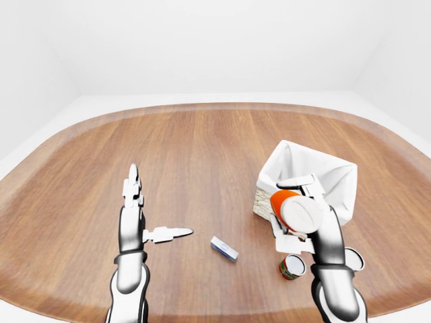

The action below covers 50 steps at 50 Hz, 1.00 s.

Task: Pick up the ketchup, and put it in the basket.

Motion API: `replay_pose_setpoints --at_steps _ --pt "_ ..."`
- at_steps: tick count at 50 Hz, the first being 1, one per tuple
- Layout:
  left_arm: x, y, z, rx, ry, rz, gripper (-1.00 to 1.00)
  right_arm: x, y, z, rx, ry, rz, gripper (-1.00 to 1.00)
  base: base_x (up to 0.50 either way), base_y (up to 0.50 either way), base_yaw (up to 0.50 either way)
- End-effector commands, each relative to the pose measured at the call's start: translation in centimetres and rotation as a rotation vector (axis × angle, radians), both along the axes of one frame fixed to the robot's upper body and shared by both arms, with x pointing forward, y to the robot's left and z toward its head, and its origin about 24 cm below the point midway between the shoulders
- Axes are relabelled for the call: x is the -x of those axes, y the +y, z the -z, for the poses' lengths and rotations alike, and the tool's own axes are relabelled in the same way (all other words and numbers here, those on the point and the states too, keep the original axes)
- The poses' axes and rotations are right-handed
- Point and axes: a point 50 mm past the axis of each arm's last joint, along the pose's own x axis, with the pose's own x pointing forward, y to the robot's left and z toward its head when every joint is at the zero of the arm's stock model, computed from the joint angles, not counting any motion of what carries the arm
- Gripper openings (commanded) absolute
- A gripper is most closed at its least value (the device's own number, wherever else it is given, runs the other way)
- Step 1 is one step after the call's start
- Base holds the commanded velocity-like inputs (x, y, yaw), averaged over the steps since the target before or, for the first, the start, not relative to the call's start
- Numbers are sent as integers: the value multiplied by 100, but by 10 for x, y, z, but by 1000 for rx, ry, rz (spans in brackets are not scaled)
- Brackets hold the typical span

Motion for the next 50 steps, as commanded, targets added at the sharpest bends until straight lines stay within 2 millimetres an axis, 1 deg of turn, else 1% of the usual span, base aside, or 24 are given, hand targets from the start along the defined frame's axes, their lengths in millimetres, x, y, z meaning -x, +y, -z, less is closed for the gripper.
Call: replay_pose_setpoints --at_steps 1,10,14,18,19,21,22,27,29,35,40,44,45,48,50 --pt "-1 4 10 5 33 -10 100 0 0 -1 -4 -9 13 -100 0 0 0" --pt "-2 4 10 3 31 -8 100 0 2 -2 2 -17 9 -100 0 0 0" --pt "-1 4 9 1 28 -8 100 1 2 -7 6 -39 8 -100 0 0 0" --pt "-1 5 9 5 28 -9 100 5 4 -30 62 -147 -6 -100 0 0 0" --pt "-1 4 9 4 31 -7 100 7 4 -39 86 -189 -5 -100 0 0 0" --pt "-1 4 11 3 36 -7 100 9 3 -48 105 -227 -8 -100 0 0 0" --pt "-1 3 10 3 35 -4 100 12 3 -57 128 -274 -13 -100 0 0 0" --pt "1 3 8 6 28 -2 100 15 6 -73 241 -343 -31 -100 0 0 0" --pt "1 4 9 7 29 -2 100 15 8 -81 325 -375 -30 -100 0 0 0" --pt "0 5 7 10 22 -3 100 16 8 -97 495 -415 -13 -100 0 0 0" --pt "1 5 7 11 23 -2 100 12 7 -105 612 -401 18 -100 0 0 0" --pt "1 5 8 13 24 -3 100 11 7 -106 640 -394 25 -100 0 0 0" --pt "1 4 8 13 24 -4 100 6 7 -106 670 -381 28 -100 0 0 0" --pt "1 4 8 11 25 -4 100 2 5 -104 685 -360 38 -100 0 0 0" --pt "0 5 9 11 28 -5 100 -5 1 -103 709 -336 53 -100 0 0 0"
